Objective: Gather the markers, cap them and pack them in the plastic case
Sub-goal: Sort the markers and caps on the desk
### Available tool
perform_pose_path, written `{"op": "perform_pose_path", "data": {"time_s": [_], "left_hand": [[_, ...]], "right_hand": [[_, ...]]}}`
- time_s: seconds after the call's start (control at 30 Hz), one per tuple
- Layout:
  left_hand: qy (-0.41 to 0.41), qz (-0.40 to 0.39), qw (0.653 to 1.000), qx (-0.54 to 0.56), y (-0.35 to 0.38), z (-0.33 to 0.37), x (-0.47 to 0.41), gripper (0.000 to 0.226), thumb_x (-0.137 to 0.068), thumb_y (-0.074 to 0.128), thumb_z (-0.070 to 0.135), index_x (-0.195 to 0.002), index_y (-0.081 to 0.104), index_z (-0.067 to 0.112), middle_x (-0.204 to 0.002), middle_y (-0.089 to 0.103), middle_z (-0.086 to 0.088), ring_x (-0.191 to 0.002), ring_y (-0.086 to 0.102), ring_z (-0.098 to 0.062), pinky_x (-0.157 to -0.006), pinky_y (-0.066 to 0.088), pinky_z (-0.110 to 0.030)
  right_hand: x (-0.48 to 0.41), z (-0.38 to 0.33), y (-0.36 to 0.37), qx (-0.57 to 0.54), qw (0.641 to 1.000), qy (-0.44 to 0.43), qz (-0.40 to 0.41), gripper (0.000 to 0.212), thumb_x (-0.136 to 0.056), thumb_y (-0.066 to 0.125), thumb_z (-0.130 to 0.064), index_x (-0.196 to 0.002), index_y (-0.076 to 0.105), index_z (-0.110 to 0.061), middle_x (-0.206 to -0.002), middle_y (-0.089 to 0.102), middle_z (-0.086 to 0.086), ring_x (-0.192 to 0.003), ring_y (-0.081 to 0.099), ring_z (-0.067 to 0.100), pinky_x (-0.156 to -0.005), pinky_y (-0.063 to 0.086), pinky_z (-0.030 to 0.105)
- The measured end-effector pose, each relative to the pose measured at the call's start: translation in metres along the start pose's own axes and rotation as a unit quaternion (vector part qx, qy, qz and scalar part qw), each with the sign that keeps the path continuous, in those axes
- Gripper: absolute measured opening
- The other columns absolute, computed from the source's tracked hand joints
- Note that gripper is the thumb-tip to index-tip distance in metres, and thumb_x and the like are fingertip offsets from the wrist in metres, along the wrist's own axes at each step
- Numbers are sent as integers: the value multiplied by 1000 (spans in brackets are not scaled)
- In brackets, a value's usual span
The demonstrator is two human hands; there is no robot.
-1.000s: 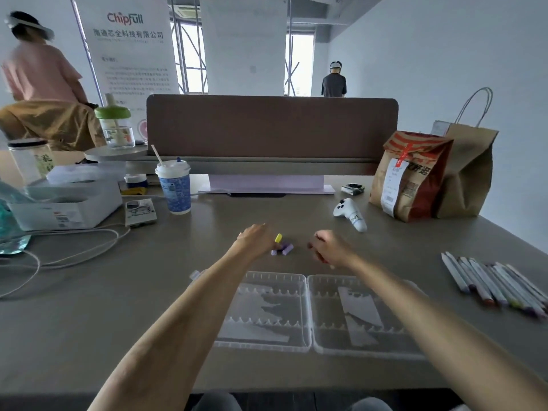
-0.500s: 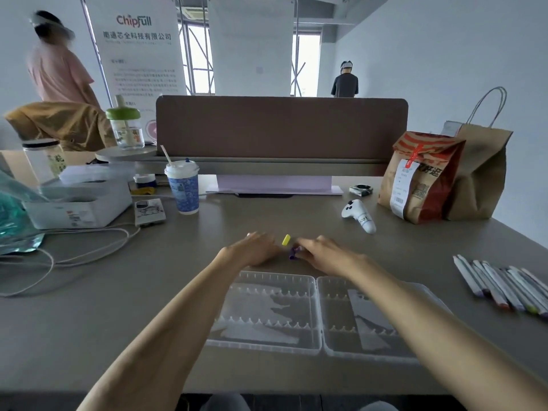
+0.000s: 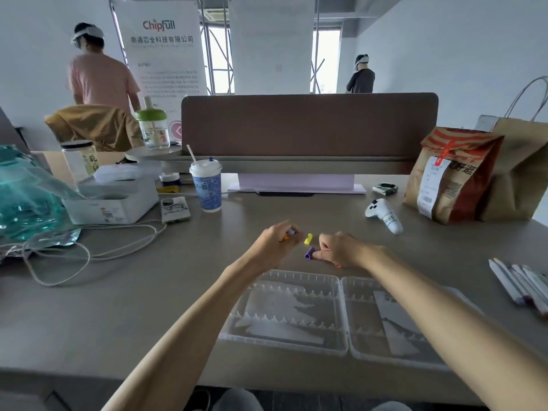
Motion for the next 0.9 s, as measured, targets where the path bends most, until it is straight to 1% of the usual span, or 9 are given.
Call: {"op": "perform_pose_path", "data": {"time_s": [0.17, 0.27, 0.37, 0.43, 0.53, 0.63, 0.73, 0.83, 0.9], "left_hand": [[-69, -48, 980, -179, 16, -21, -15, 45, -80, 65, 59, -59, 49, 24, -65, 50, 0, -66, 45, -21, -57, 35, -30], [-92, -71, 964, -240, 28, -26, -25, 47, -78, 62, 66, -77, 61, 19, -86, 64, -6, -86, 57, -30, -65, 40, -32], [-84, -78, 945, -307, 36, -17, -35, 45, -83, 63, 56, -97, 68, 13, -99, 66, -12, -93, 61, -33, -73, 42, -33], [-91, -94, 934, -334, 41, -12, -39, 39, -84, 63, 48, -98, 66, 11, -99, 65, -11, -92, 62, -31, -76, 42, -35], [-113, -141, 914, -364, 50, -14, -41, 35, -89, 57, 43, -101, 63, 11, -106, 64, -9, -99, 61, -30, -90, 46, -41], [-119, -187, 902, -371, 58, -17, -42, 26, -94, 46, 38, -83, 53, 15, -94, 63, -5, -91, 65, -29, -99, 43, -53], [-125, -195, 907, -351, 57, -11, -40, 30, -96, 41, 29, -69, 47, 17, -70, 56, -1, -57, 60, -22, -98, 45, -49], [-121, -174, 917, -337, 54, -8, -40, 29, -96, 42, 32, -80, 57, 14, -85, 61, -5, -77, 62, -28, -102, 40, -50], [-128, -132, 946, -268, 49, -11, -40, 27, -94, 46, 34, -88, 64, 14, -93, 64, -9, -88, 63, -28, -100, 42, -47]], "right_hand": [[0, 13, -3, -23, 999, 43, -14, 13, -89, 48, -35, -83, 43, -24, -80, 66, 3, -69, 59, 20, -72, 51, 38], [5, 14, -9, -141, 989, 35, 3, 9, -93, 52, -26, -92, 47, -19, -74, 67, 2, -59, 61, 17, -66, 50, 36], [10, 30, -10, -242, 968, 65, 23, 19, -98, 52, -21, -93, 60, -4, -68, 58, 8, -48, 55, 19, -45, 44, 27], [17, 41, -9, -353, 931, 80, 43, 19, -100, 49, -19, -92, 59, -4, -64, 51, 9, -39, 44, 15, -34, 36, 23], [35, 55, -17, -537, 832, 104, 94, 14, -102, 43, -18, -91, 52, -13, -62, 44, 1, -41, 30, 9, -35, 31, 18], [44, 63, -19, -645, 749, 105, 109, 27, -101, 51, -27, -78, 41, -20, -58, 41, -4, -37, 25, 6, -36, 24, 17], [48, 64, -20, -680, 717, 106, 109, 35, -98, 58, -30, -72, 35, -22, -57, 44, -5, -35, 25, 6, -36, 23, 16], [51, 69, -16, -682, 707, 129, 138, 34, -89, 69, -17, -74, 39, -22, -60, 46, -3, -34, 28, 5, -35, 30, 17], [50, 70, -13, -655, 725, 152, 151, 40, -85, 72, -10, -72, 36, -23, -58, 43, -2, -33, 30, 6, -37, 36, 19]]}}
Point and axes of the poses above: each hand's wrist, its own x-axis away from the middle knuckle, its own y-axis out of the palm, z = x × y, the point moved 10 cm from there along -x, towards the middle knuckle
